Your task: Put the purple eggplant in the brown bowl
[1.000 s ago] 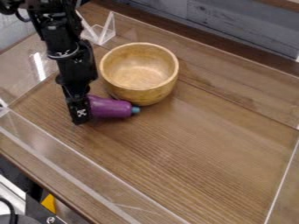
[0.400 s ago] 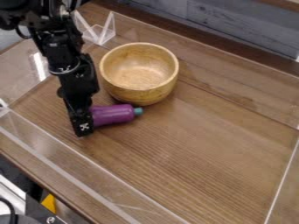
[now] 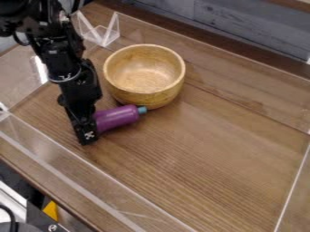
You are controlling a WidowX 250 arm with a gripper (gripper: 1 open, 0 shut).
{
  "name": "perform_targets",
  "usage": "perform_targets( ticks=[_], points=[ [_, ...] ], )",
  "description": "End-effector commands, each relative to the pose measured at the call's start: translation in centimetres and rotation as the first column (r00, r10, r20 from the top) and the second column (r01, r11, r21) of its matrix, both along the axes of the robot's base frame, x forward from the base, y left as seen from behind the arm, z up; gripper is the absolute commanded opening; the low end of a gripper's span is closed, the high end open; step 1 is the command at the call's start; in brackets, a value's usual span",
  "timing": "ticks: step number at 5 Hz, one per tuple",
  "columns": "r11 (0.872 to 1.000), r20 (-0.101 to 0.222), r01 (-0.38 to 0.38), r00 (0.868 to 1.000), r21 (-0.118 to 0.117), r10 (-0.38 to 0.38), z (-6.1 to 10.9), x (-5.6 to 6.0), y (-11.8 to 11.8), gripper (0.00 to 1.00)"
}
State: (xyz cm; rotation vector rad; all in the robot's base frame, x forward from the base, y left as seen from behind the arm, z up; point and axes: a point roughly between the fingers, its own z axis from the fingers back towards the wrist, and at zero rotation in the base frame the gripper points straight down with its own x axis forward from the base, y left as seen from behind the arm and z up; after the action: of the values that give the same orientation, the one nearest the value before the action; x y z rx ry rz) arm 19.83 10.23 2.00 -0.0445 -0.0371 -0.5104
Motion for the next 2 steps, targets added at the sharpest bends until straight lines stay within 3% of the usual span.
perform_targets(
  ticks=[1, 2],
  points=[
    [1.0, 0.013, -0.028, 1.0, 0.004, 0.028, 0.41, 0.26, -0.19, 0.0],
    [1.0, 0.017, -0.017, 1.0, 0.005, 0.017, 1.16, 0.74, -0.82, 0.0]
  ],
)
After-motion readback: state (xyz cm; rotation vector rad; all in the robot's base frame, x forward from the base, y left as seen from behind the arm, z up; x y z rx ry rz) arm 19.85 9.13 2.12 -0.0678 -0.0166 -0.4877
